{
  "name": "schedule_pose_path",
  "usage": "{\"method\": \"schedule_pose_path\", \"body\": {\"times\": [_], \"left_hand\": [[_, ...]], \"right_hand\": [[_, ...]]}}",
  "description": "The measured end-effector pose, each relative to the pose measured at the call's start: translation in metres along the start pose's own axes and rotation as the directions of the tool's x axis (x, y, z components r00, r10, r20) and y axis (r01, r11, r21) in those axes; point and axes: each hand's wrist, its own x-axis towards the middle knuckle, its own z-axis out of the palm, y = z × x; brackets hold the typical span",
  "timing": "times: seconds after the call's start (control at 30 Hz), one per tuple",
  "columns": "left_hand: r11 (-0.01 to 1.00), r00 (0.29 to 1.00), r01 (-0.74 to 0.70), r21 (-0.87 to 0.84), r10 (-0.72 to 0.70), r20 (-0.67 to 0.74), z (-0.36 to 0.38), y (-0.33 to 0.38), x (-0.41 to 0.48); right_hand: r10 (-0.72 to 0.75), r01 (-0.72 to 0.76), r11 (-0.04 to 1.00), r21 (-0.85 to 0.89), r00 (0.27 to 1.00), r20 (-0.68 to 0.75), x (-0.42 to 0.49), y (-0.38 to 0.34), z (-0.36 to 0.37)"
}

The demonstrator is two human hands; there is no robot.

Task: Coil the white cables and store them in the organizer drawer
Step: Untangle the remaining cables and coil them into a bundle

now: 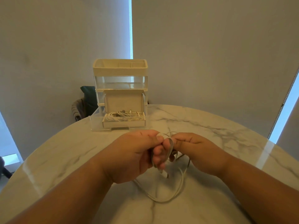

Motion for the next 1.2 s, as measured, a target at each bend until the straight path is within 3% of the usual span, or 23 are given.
{"method": "schedule_pose_path", "body": {"times": [0.1,0.17,0.23,0.37,0.5,0.57,0.67,0.73,0.8,0.87,0.9,0.97,1.0,1.07,1.2], "left_hand": [[0.972,0.992,-0.096,-0.216,0.077,-0.096,0.001,0.010,-0.003],[0.920,0.975,-0.200,-0.338,0.152,-0.163,-0.007,0.016,-0.004],[0.871,0.952,-0.279,-0.403,0.198,-0.233,-0.018,0.022,-0.005],[0.860,0.919,-0.319,-0.397,0.179,-0.350,-0.031,0.027,-0.006],[0.891,0.883,-0.315,-0.327,0.149,-0.445,-0.030,0.021,-0.001],[0.906,0.843,-0.314,-0.284,0.129,-0.522,-0.031,0.018,0.002],[0.916,0.773,-0.326,-0.234,0.115,-0.624,-0.034,0.015,0.007],[0.914,0.742,-0.342,-0.217,0.122,-0.659,-0.034,0.013,0.010],[0.918,0.727,-0.349,-0.188,0.139,-0.672,-0.033,0.012,0.012],[0.912,0.730,-0.367,-0.181,0.162,-0.664,-0.029,0.011,0.014],[0.905,0.734,-0.380,-0.194,0.167,-0.658,-0.027,0.010,0.014],[0.890,0.743,-0.398,-0.222,0.170,-0.648,-0.020,0.008,0.015],[0.885,0.750,-0.403,-0.234,0.172,-0.639,-0.017,0.007,0.015],[0.880,0.763,-0.402,-0.255,0.168,-0.624,-0.013,0.006,0.015],[0.932,0.737,-0.348,-0.099,0.207,-0.643,-0.020,0.006,0.014]], "right_hand": [[0.017,-0.033,0.975,-0.221,0.997,-0.074,0.002,0.008,-0.001],[0.038,-0.063,0.873,-0.483,0.997,-0.062,0.002,0.009,-0.002],[0.097,-0.110,0.794,-0.598,0.994,-0.054,0.003,0.009,0.000],[0.135,-0.223,0.818,-0.530,0.971,-0.199,0.005,0.009,0.006],[0.091,-0.171,0.975,-0.145,0.892,-0.444,0.004,0.002,0.012],[0.129,-0.159,0.987,-0.002,0.810,-0.573,0.007,0.001,0.005],[0.168,-0.039,0.983,0.177,0.561,-0.810,0.009,-0.007,-0.018],[0.086,0.065,0.990,0.128,0.444,-0.892,0.002,-0.025,-0.022],[-0.123,0.156,0.986,-0.052,0.488,-0.864,-0.009,-0.048,-0.009],[-0.310,0.227,0.951,-0.211,0.678,-0.667,-0.015,-0.061,0.016],[-0.300,0.195,0.950,-0.242,0.780,-0.549,-0.017,-0.062,0.032],[-0.068,-0.024,0.971,-0.239,0.927,-0.369,-0.014,-0.046,0.058],[0.071,-0.159,0.959,-0.236,0.937,-0.342,-0.010,-0.036,0.065],[0.190,-0.273,0.952,-0.141,0.884,-0.427,0.000,-0.018,0.067],[0.279,-0.249,0.960,0.127,0.828,-0.487,0.008,-0.009,0.052]]}}
